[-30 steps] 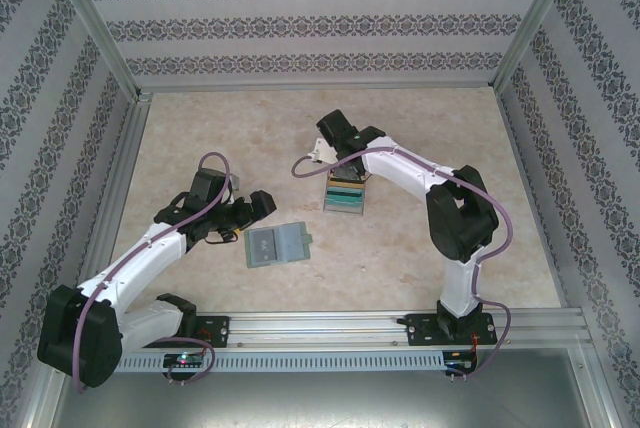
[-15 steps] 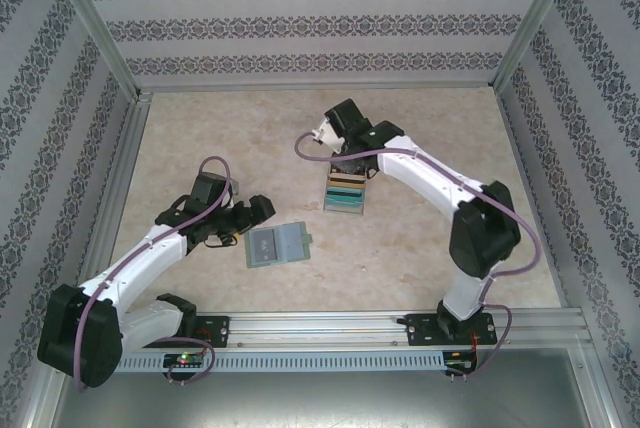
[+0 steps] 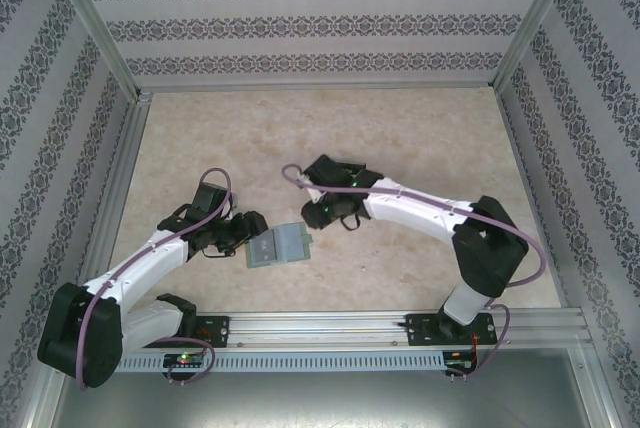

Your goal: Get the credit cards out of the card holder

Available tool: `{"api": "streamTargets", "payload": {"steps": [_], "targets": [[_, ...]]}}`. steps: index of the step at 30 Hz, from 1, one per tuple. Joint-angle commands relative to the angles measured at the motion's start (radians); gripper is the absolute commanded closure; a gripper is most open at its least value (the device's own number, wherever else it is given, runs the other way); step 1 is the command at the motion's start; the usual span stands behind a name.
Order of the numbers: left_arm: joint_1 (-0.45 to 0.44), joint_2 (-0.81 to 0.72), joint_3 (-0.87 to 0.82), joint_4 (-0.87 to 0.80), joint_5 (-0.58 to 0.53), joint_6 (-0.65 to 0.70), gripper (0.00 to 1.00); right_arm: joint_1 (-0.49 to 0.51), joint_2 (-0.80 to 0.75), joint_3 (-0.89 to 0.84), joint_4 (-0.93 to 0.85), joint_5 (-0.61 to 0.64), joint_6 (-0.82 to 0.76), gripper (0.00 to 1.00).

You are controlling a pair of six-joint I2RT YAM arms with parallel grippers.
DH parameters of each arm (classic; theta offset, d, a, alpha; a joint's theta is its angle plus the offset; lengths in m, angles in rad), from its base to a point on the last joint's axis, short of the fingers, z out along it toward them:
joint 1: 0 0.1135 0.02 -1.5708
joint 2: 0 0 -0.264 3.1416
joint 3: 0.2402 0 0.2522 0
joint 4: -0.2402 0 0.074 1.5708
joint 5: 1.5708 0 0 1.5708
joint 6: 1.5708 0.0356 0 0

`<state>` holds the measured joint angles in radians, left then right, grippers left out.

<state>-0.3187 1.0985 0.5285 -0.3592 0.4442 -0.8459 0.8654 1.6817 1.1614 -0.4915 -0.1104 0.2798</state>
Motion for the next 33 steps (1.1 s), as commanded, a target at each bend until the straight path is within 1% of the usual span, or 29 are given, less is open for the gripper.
{"api": "streamTargets", "payload": {"steps": [1, 7, 13, 18, 33], "targets": [[0.008, 0.007, -0.029, 0.029, 0.037, -0.015, 0.35, 0.047, 0.03, -0.045, 0.122, -0.067, 0.173, 0.7], [0.009, 0.054, -0.058, 0.1, 0.081, -0.025, 0.35, 0.073, 0.09, -0.091, 0.162, -0.075, 0.257, 0.69], [0.009, 0.076, -0.065, 0.126, 0.091, -0.025, 0.35, 0.082, 0.112, -0.118, 0.17, -0.043, 0.279, 0.69], [0.007, 0.1, -0.068, 0.13, 0.087, -0.019, 0.34, 0.089, 0.149, -0.111, 0.171, -0.056, 0.28, 0.69], [0.003, 0.101, -0.05, 0.049, 0.028, 0.0, 0.34, 0.101, 0.178, -0.097, 0.17, -0.071, 0.282, 0.7]]}}
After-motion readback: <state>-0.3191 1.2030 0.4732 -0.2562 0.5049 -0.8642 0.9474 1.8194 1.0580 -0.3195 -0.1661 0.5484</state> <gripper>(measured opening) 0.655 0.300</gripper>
